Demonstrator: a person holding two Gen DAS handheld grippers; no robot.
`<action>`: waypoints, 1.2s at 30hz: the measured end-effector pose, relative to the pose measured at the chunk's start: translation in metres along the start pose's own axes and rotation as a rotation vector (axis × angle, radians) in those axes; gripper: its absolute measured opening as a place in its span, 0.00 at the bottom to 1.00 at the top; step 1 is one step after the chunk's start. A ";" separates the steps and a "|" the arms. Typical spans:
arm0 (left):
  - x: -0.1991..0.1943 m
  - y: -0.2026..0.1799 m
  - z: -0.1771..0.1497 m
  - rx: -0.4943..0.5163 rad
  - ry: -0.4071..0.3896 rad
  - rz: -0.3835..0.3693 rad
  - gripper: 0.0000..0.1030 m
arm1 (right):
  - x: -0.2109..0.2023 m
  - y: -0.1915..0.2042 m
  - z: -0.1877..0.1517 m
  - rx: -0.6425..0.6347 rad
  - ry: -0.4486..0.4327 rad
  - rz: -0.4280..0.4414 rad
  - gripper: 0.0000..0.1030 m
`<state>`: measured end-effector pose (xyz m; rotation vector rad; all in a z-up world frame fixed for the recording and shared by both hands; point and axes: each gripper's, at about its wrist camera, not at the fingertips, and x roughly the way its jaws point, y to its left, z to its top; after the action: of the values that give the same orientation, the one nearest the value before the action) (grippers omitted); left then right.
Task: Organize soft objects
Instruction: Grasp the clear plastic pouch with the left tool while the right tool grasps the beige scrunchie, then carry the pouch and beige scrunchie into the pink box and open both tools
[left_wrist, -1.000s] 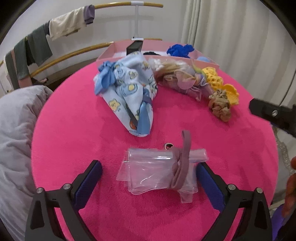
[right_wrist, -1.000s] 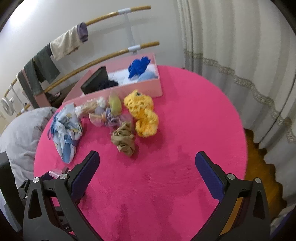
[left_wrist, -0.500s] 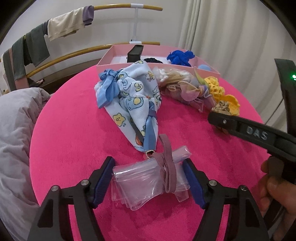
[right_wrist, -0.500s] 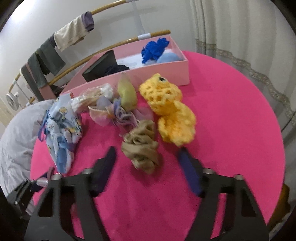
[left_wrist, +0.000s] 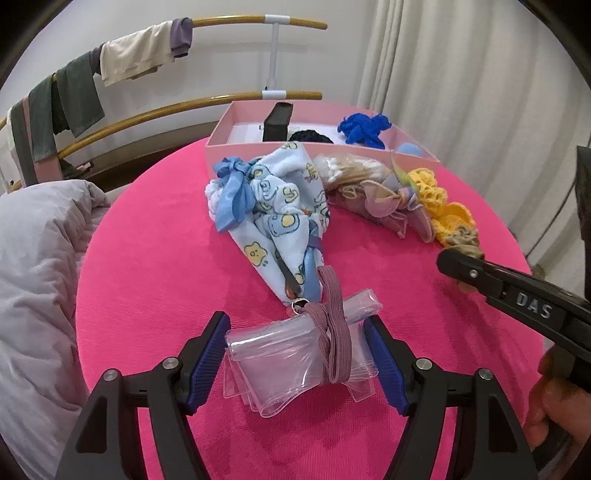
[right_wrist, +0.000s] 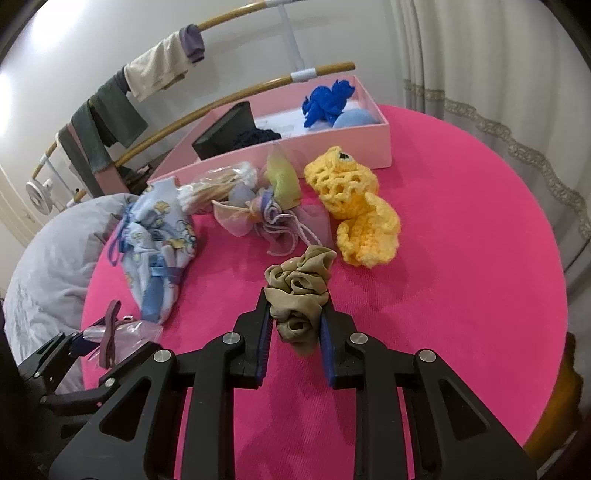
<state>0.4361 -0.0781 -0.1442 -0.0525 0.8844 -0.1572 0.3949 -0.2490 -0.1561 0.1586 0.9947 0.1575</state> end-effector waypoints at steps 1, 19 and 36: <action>-0.003 0.000 0.000 0.000 -0.004 0.001 0.67 | -0.005 0.001 -0.001 -0.001 -0.006 0.004 0.20; -0.055 0.013 0.028 -0.003 -0.101 0.026 0.67 | -0.046 0.030 0.021 -0.077 -0.076 0.036 0.20; -0.059 0.034 0.143 -0.024 -0.251 0.034 0.67 | -0.050 0.050 0.138 -0.185 -0.193 0.032 0.21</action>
<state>0.5139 -0.0378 -0.0126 -0.0782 0.6361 -0.1053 0.4812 -0.2191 -0.0316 0.0199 0.7815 0.2573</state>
